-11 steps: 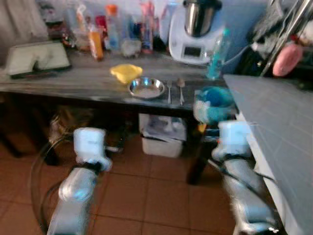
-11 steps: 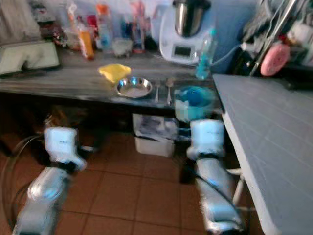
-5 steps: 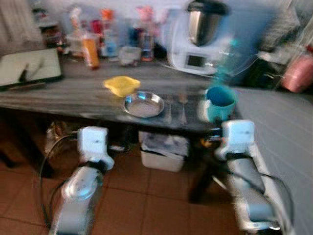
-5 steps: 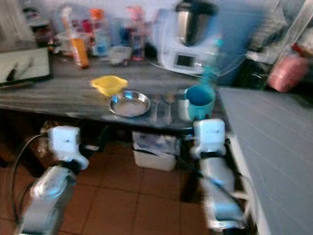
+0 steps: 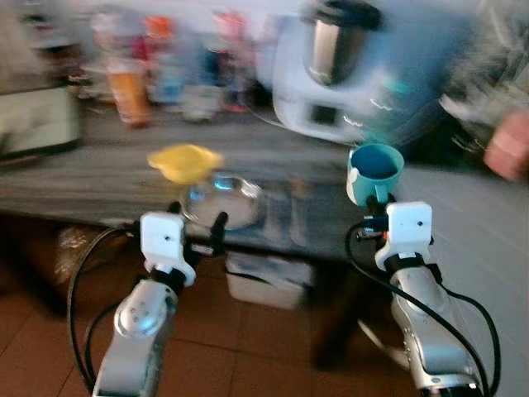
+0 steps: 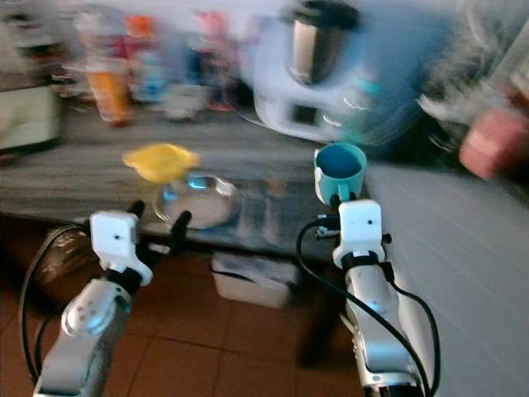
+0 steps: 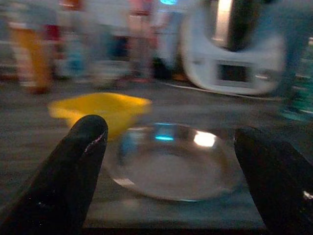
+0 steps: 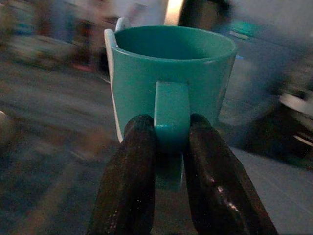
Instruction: Setting the table
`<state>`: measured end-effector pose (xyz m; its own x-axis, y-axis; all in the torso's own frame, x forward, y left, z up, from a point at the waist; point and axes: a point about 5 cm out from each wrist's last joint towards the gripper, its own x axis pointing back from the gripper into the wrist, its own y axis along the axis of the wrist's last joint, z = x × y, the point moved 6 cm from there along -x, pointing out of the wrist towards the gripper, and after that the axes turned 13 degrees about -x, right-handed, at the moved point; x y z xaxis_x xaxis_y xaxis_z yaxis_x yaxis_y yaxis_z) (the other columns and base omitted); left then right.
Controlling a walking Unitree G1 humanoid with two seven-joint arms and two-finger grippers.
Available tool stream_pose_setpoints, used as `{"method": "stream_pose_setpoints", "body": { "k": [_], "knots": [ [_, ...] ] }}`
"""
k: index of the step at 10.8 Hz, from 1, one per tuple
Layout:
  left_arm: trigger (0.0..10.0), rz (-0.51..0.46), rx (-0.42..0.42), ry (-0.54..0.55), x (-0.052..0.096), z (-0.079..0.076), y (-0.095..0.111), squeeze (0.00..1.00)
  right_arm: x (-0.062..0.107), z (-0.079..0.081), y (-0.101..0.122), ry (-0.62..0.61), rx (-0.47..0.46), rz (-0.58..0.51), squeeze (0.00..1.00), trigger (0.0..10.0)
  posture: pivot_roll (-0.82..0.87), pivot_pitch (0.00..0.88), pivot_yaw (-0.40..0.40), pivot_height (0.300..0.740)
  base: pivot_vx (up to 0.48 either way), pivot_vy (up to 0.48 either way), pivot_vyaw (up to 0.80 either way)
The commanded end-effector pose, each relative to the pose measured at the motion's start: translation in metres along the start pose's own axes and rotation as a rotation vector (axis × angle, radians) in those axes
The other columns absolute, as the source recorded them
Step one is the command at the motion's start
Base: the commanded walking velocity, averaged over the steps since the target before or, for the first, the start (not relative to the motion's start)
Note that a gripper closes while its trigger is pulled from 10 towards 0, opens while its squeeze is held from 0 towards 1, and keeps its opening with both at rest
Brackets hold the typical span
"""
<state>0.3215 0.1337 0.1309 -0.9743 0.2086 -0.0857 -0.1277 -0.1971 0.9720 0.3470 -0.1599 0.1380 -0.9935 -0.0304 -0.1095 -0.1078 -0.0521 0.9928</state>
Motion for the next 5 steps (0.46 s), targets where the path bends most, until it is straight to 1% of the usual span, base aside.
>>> {"method": "stream_pose_setpoints", "body": {
  "k": [1,4,5],
  "knots": [
    [10.0,-0.002,-0.018,0.023,0.0018,0.0085,0.0020,0.00,-0.0027,0.0129,0.0114,0.039,-0.010,-0.042,0.00,10.0,0.15,0.000,-0.051,0.740,0.364,0.000,0.60],
    [10.0,0.004,-0.027,0.026,0.0019,0.0090,0.0015,0.00,-0.0021,0.0106,0.0113,0.033,-0.012,-0.041,0.00,10.0,0.14,0.002,-0.050,0.740,0.343,0.000,0.00],
    [10.0,-0.003,-0.016,0.037,0.0022,0.0103,0.0030,0.00,-0.0020,0.0110,0.0115,0.034,-0.011,-0.041,0.00,10.0,0.14,0.002,-0.050,0.740,0.000,0.000,0.00]
  ]
}}
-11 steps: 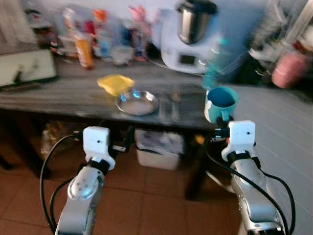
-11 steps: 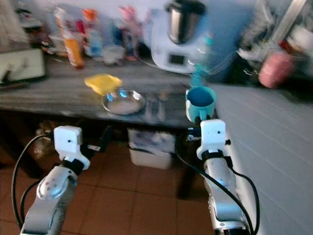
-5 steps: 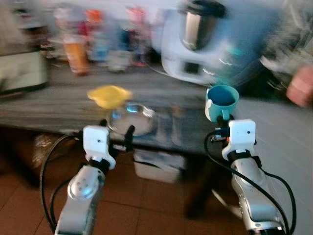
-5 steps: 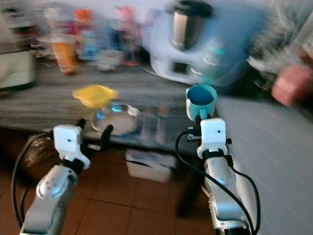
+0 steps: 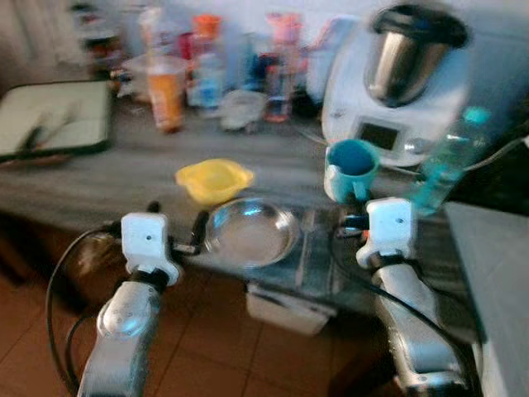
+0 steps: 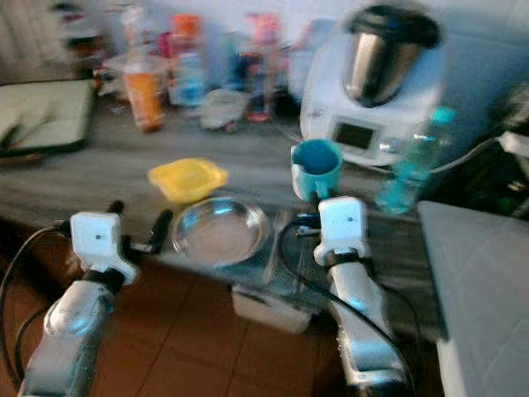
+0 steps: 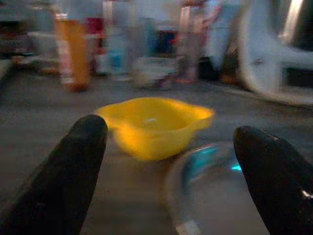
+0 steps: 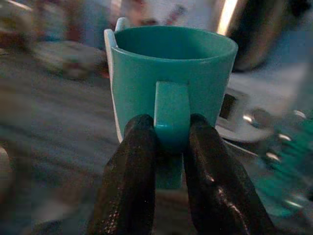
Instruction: Setting the table
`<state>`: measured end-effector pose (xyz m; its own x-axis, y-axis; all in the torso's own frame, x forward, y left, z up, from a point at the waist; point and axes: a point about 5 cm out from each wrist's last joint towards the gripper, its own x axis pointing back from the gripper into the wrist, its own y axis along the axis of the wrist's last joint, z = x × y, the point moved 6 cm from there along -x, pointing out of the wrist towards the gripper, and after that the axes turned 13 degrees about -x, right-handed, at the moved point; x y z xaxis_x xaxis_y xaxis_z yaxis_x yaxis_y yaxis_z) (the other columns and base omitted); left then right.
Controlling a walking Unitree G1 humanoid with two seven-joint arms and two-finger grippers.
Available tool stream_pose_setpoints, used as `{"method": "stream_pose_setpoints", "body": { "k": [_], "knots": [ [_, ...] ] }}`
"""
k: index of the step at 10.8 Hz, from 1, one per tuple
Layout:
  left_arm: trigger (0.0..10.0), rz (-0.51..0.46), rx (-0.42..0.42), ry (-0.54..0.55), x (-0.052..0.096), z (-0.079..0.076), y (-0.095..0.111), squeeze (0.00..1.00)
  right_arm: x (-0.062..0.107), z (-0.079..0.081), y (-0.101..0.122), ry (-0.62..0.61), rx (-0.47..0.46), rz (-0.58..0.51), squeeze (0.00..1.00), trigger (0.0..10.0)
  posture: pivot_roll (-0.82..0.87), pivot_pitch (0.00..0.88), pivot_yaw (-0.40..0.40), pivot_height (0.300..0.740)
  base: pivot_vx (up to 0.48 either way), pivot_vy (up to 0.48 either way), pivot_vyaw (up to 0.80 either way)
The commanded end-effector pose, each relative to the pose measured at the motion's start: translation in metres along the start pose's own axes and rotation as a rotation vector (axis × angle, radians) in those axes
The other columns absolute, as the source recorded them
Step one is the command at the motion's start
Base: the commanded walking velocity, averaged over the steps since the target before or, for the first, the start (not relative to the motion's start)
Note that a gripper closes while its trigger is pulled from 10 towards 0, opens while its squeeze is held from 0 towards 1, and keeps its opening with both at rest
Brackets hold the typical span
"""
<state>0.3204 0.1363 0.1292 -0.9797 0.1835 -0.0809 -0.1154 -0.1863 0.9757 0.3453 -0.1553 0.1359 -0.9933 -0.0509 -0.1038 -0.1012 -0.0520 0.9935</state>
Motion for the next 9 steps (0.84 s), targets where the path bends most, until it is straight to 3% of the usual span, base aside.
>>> {"method": "stream_pose_setpoints", "body": {
  "k": [1,4,7,9],
  "knots": [
    [10.0,-0.033,-0.029,0.010,0.001,0.008,0.010,0.00,-0.004,0.007,0.014,0.015,-0.010,-0.049,0.00,10.0,0.15,0.003,-0.050,0.740,0.000,0.000,0.00],
    [10.0,-0.060,-0.074,-0.030,0.009,0.006,0.018,0.00,-0.004,0.010,0.018,0.028,-0.008,-0.059,0.00,10.0,0.14,0.007,-0.056,0.740,0.000,0.000,0.00],
    [10.0,-0.079,-0.108,-0.150,0.025,0.006,0.028,0.00,-0.004,0.012,0.021,0.048,-0.001,-0.068,0.00,10.0,0.15,0.012,-0.059,0.740,0.000,0.000,0.00],
    [10.0,-0.041,-0.112,-0.297,0.043,-0.003,0.023,0.00,-0.009,0.032,0.023,0.148,-0.023,-0.057,0.00,10.0,0.16,0.023,-0.062,0.740,0.000,0.000,0.00]
  ]
}}
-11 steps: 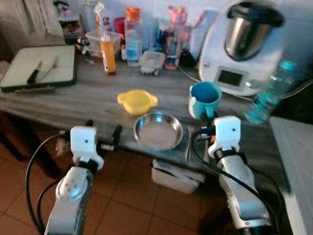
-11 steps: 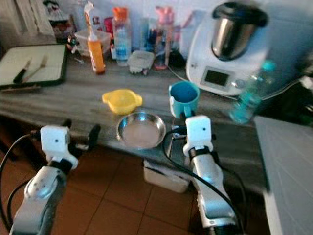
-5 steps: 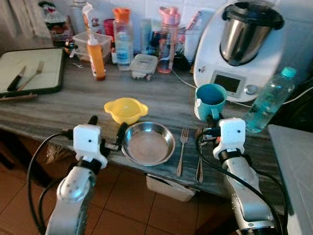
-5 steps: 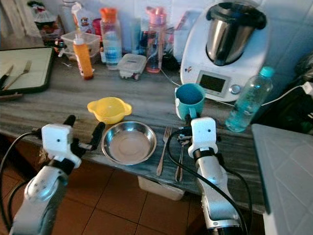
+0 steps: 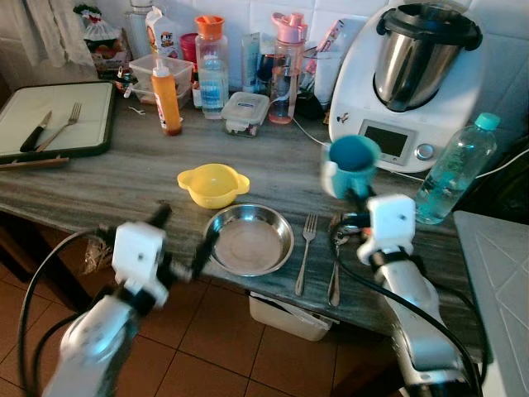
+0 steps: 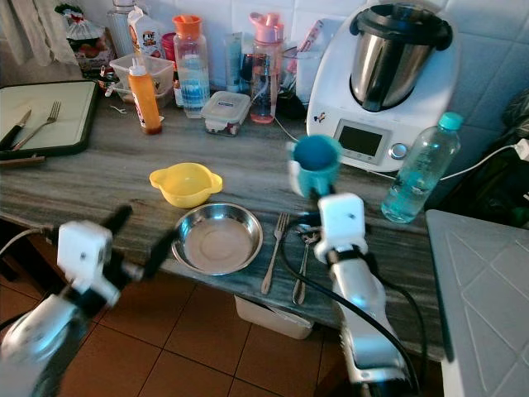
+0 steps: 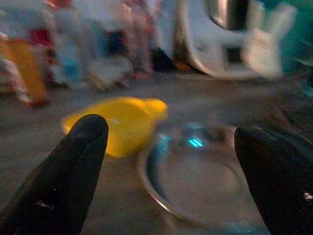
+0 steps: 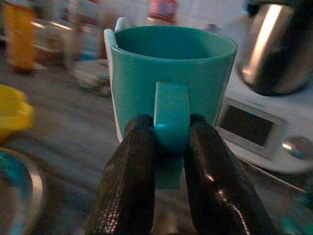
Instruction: Setting the table
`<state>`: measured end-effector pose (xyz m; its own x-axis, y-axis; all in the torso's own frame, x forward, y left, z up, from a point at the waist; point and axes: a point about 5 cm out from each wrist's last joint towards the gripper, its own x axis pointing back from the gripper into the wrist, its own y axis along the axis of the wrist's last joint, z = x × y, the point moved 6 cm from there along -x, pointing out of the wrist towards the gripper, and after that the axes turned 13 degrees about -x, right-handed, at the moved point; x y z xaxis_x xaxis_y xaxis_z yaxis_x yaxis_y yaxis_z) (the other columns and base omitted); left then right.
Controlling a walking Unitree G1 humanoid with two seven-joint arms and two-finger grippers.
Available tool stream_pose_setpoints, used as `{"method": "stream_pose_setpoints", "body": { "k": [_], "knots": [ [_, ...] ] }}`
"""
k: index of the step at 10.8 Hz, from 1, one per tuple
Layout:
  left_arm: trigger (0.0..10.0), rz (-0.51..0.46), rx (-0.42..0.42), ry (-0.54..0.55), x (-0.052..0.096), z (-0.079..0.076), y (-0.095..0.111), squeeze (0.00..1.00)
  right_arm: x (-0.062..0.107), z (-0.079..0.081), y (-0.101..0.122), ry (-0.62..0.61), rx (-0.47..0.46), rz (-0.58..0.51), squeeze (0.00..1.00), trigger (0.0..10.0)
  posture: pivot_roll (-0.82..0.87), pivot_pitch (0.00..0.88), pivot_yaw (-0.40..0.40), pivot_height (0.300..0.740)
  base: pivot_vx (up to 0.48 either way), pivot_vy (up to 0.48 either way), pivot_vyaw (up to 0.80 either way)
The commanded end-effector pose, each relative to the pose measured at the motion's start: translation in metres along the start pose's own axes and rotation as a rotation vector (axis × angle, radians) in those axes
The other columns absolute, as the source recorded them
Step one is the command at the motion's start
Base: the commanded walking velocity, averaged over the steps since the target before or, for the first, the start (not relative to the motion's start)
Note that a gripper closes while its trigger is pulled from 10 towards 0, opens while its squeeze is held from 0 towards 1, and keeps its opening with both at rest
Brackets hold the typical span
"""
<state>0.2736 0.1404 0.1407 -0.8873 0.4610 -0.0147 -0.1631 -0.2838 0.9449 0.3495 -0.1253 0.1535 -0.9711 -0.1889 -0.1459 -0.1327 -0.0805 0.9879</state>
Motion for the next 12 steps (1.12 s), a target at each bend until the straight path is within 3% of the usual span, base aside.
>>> {"method": "stream_pose_setpoints", "body": {
  "k": [1,3,7,9,12],
  "knots": [
    [10.0,-0.008,0.015,-0.068,0.000,-0.010,0.005,0.00,-0.006,0.010,0.003,0.050,-0.020,-0.001,0.00,10.0,0.16,0.027,-0.062,0.740,0.000,0.000,0.00],
    [10.0,0.017,0.046,-0.164,0.007,-0.023,0.002,0.00,-0.014,0.024,0.002,0.115,-0.040,0.009,0.00,10.0,0.17,0.038,-0.068,0.740,0.000,0.000,0.00],
    [10.0,0.031,0.071,-0.257,0.010,-0.039,-0.001,0.00,-0.030,0.034,-0.009,0.140,-0.079,0.051,0.00,10.0,0.17,0.056,-0.079,0.740,0.000,0.000,0.00],
    [10.0,0.018,0.075,-0.262,0.004,-0.039,0.005,0.00,-0.042,0.033,-0.012,0.114,-0.070,0.051,0.00,10.0,0.18,0.068,-0.072,0.740,0.000,0.000,0.00],
    [10.0,0.019,0.073,-0.269,0.008,-0.040,0.014,0.00,-0.058,0.025,-0.018,0.070,-0.087,0.068,0.00,10.0,0.19,0.088,-0.064,0.740,0.000,0.000,0.00]
  ]
}}
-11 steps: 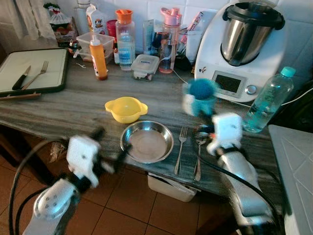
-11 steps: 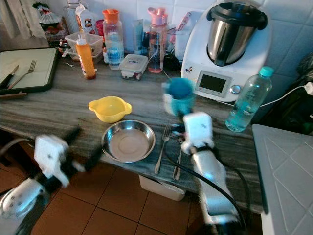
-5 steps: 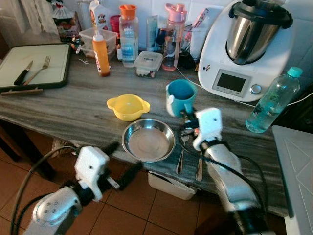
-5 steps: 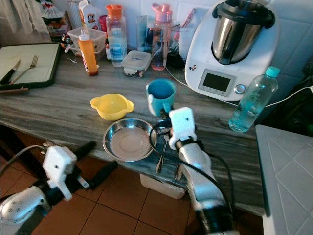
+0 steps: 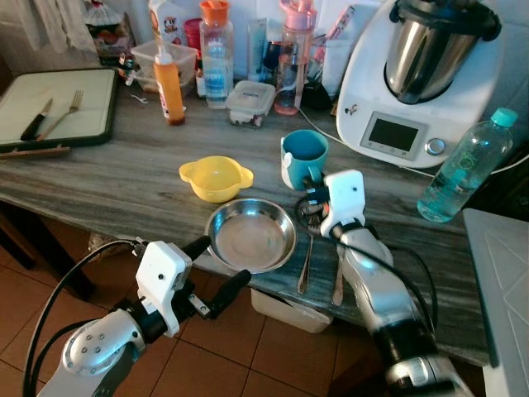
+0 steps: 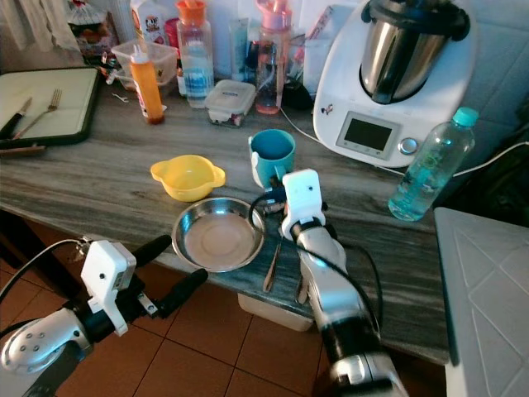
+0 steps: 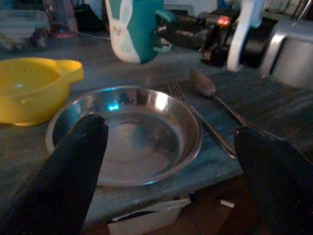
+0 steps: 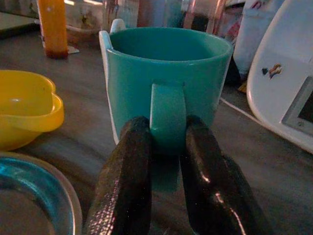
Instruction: Setting the table
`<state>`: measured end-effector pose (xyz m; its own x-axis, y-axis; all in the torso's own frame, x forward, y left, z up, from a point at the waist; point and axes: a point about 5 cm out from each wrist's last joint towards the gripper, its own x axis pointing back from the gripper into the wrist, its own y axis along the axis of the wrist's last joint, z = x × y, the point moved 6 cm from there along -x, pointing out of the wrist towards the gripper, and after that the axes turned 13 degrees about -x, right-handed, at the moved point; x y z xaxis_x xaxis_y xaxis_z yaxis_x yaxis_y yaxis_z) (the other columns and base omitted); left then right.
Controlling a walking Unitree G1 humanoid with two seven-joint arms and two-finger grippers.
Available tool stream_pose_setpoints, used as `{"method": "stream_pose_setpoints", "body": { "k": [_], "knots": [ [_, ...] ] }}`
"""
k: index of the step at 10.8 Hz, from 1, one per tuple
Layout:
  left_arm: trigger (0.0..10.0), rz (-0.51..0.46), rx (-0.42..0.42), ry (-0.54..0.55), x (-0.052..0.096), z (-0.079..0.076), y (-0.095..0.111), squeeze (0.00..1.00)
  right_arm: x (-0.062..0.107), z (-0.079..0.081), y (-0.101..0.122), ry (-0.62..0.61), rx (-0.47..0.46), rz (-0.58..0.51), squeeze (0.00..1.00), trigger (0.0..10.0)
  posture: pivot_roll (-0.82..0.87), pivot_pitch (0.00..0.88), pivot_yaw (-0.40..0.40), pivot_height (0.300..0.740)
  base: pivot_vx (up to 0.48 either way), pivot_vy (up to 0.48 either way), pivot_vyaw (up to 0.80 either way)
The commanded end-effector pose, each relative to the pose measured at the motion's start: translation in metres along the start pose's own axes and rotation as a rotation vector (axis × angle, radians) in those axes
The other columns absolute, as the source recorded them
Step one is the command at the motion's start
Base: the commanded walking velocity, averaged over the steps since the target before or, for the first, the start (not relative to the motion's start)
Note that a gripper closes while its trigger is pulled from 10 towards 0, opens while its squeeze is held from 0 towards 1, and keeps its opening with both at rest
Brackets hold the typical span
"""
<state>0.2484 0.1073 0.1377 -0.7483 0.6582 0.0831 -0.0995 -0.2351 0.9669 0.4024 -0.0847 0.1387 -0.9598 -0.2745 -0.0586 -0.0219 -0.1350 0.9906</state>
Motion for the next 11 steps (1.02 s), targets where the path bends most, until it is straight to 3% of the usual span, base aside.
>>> {"method": "stream_pose_setpoints", "body": {
  "k": [1,7,11],
  "knots": [
    [10.0,-0.001,-0.008,-0.009,0.002,-0.002,0.004,0.00,-0.004,-0.001,0.005,-0.004,-0.010,-0.022,0.00,10.0,0.19,0.089,-0.064,0.740,0.000,0.000,0.00],
    [10.0,0.022,0.001,-0.009,0.005,-0.005,0.001,0.00,-0.017,0.016,-0.007,0.035,-0.074,0.011,0.00,10.0,0.21,0.104,-0.062,0.740,0.000,0.000,0.00],
    [10.0,0.027,0.002,-0.004,0.005,-0.004,-0.001,0.00,-0.012,0.021,-0.019,0.056,-0.086,0.023,0.00,10.0,0.21,0.103,-0.058,0.740,0.000,0.000,0.00]
  ]
}}
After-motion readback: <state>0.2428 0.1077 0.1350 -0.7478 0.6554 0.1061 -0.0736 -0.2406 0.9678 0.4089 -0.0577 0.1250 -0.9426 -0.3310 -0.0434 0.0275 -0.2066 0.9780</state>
